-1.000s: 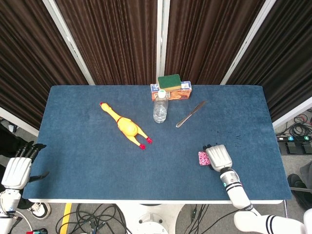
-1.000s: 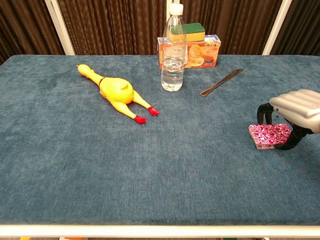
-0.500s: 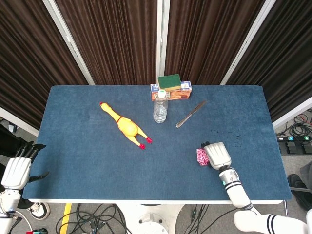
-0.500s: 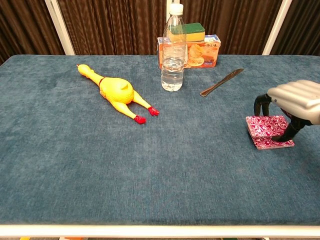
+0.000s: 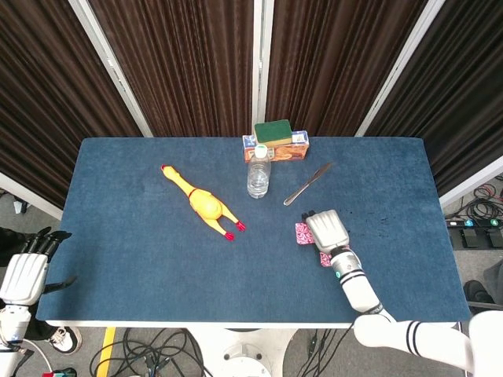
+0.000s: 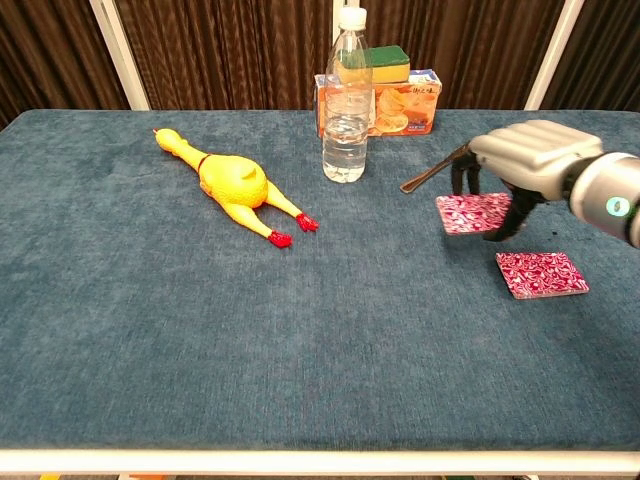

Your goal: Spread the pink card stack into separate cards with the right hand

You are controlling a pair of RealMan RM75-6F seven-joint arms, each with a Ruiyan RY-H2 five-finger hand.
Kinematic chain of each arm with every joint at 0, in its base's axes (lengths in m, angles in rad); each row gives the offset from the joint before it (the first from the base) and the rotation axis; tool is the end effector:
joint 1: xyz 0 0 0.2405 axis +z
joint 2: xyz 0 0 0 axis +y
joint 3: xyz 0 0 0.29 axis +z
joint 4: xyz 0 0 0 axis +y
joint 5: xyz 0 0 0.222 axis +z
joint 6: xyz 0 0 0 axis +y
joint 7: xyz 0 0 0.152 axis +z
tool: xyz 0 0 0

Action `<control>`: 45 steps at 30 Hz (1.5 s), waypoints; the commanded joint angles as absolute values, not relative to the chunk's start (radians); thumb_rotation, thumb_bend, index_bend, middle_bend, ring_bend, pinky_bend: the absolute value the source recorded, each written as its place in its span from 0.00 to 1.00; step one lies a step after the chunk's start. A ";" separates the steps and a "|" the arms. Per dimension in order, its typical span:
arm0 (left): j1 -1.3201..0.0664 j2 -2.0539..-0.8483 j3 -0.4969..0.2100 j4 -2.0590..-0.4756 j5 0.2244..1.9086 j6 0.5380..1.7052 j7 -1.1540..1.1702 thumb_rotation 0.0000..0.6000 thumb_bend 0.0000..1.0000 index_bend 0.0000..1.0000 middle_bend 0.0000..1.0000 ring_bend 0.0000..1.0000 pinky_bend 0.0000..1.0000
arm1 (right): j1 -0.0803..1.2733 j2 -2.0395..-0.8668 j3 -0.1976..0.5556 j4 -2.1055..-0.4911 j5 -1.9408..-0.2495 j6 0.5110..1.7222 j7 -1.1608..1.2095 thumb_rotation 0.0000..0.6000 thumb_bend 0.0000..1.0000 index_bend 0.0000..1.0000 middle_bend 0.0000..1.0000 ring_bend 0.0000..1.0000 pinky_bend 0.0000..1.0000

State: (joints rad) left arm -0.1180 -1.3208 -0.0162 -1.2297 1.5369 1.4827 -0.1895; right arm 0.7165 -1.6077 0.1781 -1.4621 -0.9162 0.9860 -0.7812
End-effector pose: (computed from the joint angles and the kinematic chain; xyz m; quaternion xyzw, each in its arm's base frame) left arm -0.3947 0.2027 0.1221 -0.6096 -0.3843 -0.3956 0.5694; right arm -0.1944 -0.3700 -0.0473 0.7724 -0.3132 0.2459 0.4949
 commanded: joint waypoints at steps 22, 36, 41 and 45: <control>-0.115 -1.328 -0.018 -1.192 1.525 1.470 -0.221 1.00 0.03 0.19 0.19 0.09 0.18 | 0.841 -1.767 0.184 -1.240 -0.786 0.914 -0.807 1.00 0.13 0.43 0.37 0.75 0.78; -0.113 -1.331 -0.020 -1.182 1.521 1.470 -0.225 1.00 0.04 0.19 0.19 0.09 0.18 | 0.853 -1.744 0.164 -1.261 -0.760 0.904 -0.800 1.00 0.10 0.25 0.24 0.72 0.78; -0.114 -1.331 -0.020 -1.184 1.523 1.471 -0.223 1.00 0.04 0.19 0.19 0.09 0.18 | 0.849 -1.718 0.158 -1.300 -0.772 0.918 -0.789 1.00 0.10 0.24 0.24 0.72 0.78; -0.113 -1.330 -0.020 -1.188 1.524 1.473 -0.220 1.00 0.03 0.19 0.19 0.09 0.18 | 0.836 -1.683 0.148 -1.356 -0.792 0.946 -0.780 1.00 0.10 0.24 0.24 0.72 0.78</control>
State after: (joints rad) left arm -0.1132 -1.3296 -0.0204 -1.1879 1.5239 1.4733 -0.2202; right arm 0.8436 -1.7005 0.1540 -1.3320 -0.7810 0.9308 -0.7849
